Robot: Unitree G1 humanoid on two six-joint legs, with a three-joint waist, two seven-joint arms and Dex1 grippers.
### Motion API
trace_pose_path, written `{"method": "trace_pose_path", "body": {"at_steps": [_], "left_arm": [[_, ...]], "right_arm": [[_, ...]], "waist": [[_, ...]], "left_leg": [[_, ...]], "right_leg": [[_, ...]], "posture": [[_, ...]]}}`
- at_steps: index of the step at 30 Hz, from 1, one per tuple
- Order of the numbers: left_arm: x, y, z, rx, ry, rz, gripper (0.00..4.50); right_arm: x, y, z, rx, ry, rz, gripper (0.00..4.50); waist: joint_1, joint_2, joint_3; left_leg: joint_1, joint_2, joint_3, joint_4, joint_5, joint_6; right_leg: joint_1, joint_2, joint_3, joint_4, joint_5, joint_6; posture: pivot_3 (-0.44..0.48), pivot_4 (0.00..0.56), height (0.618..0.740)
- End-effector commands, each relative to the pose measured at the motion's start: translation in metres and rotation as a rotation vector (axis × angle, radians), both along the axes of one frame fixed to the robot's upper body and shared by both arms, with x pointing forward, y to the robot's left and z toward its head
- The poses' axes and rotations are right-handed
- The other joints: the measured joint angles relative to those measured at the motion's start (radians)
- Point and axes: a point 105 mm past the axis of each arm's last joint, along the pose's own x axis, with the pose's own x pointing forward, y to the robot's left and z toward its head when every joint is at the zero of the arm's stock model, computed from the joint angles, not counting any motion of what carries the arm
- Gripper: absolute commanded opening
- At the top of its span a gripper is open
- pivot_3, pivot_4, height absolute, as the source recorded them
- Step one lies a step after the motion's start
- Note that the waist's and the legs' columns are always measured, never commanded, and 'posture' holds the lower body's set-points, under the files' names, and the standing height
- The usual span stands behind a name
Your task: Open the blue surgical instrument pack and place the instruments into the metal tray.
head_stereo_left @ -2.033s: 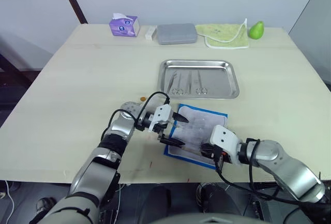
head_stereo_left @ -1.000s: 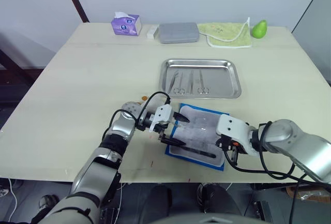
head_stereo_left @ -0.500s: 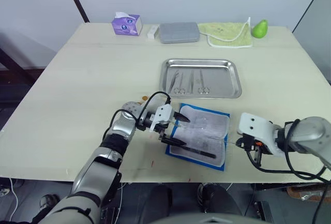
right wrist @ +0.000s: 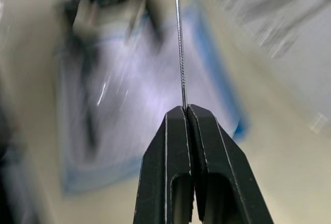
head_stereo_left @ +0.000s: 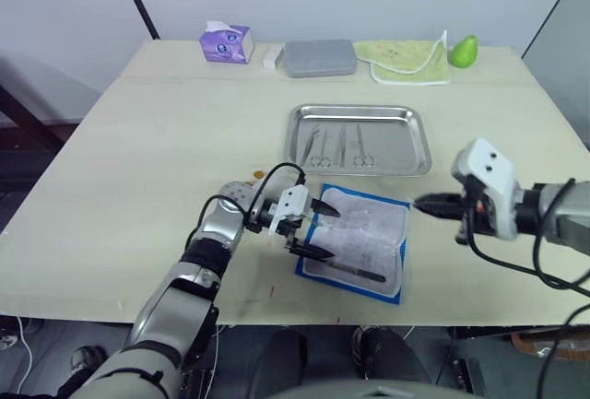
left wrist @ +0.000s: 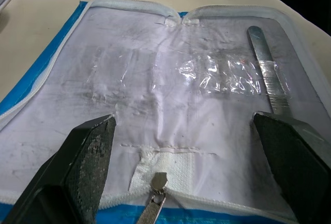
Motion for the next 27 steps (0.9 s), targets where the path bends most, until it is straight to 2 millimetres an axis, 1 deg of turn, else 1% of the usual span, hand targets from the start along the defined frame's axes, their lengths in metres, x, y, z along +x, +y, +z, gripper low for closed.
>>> {"method": "trace_pose_path", "body": {"at_steps": [1,4,6,10,11,13,15,17,21,24,27], "left_arm": [[-0.008,0.004,-0.023,0.069,0.061,0.010,4.50],[-0.008,0.004,-0.023,0.064,0.060,0.016,4.50],[-0.008,0.003,-0.023,0.062,0.060,0.019,4.50],[-0.008,0.002,-0.023,0.055,0.063,0.026,4.50],[-0.008,0.001,-0.023,0.053,0.064,0.026,4.50],[-0.008,0.001,-0.023,0.052,0.064,0.025,4.50],[-0.008,0.000,-0.023,0.049,0.065,0.028,4.50],[-0.008,0.000,-0.023,0.048,0.066,0.030,4.50],[-0.008,-0.001,-0.023,0.043,0.066,0.032,4.50],[-0.008,-0.002,-0.023,0.038,0.065,0.036,4.50],[-0.009,-0.002,-0.024,0.036,0.066,0.038,4.50]], "right_arm": [[0.025,-0.005,0.008,0.008,-0.034,-0.145,0.04],[0.048,0.003,0.010,0.075,-0.010,-0.229,0.04],[0.066,0.006,0.011,0.115,-0.018,-0.317,0.04],[0.091,0.014,0.012,0.161,-0.044,-0.424,0.04],[0.099,0.016,0.010,0.163,-0.052,-0.472,0.04],[0.113,0.013,0.005,0.110,-0.073,-0.583,0.04],[0.123,0.017,-0.001,0.107,-0.029,-0.625,0.04],[0.135,0.026,-0.007,0.175,0.030,-0.636,0.04],[0.155,0.032,-0.021,0.190,0.055,-0.693,0.04],[0.163,0.038,-0.034,0.187,0.075,-0.727,0.04],[0.169,0.042,-0.039,0.187,0.075,-0.745,0.04]], "waist": [[0.000,0.000,0.000],[-0.001,0.001,0.000],[-0.001,0.002,0.000],[0.002,0.002,0.000],[0.002,0.002,0.000],[0.000,0.003,0.000],[-0.001,0.003,0.000],[-0.001,0.004,0.000],[-0.003,0.004,0.000],[-0.003,0.004,0.000],[-0.005,0.005,0.000]], "left_leg": [[0.000,0.000,0.000,0.000,0.000,0.000],[0.000,0.000,0.000,0.000,0.000,0.000],[0.000,0.000,0.000,0.000,0.000,0.000],[-0.002,0.000,0.000,0.000,0.000,0.000],[-0.002,0.000,0.001,0.000,0.000,0.000],[-0.002,-0.001,0.001,0.000,0.000,0.000],[-0.002,-0.001,0.001,0.000,0.000,0.000],[-0.002,-0.001,0.002,0.000,0.000,0.000],[-0.003,-0.001,0.003,0.000,0.000,0.000],[-0.003,-0.001,0.003,0.000,0.000,0.000],[-0.003,-0.001,0.003,0.000,0.000,0.000]], "right_leg": [[0.000,0.000,0.000,0.000,0.000,0.000],[0.000,0.000,0.000,0.000,0.000,0.000],[0.000,0.000,0.000,0.000,0.000,0.000],[-0.001,0.000,0.000,0.000,0.000,0.000],[-0.001,0.000,0.001,0.000,0.000,0.000],[-0.002,0.000,0.001,0.001,0.000,0.000],[-0.002,0.000,0.001,0.001,0.000,0.000],[-0.002,0.000,0.001,0.001,0.000,0.000],[-0.002,0.000,0.000,0.001,0.000,0.000],[-0.002,0.000,0.001,0.001,0.000,0.000],[-0.002,0.000,0.001,0.001,0.000,0.000]], "posture": [[0.000,0.150,0.736],[0.000,0.150,0.736],[0.000,0.150,0.736],[0.000,0.150,0.736],[0.000,0.150,0.736],[0.000,0.150,0.736],[0.000,0.150,0.736],[0.000,0.150,0.736],[0.000,0.150,0.736],[0.000,0.150,0.736],[0.000,0.150,0.736]]}}
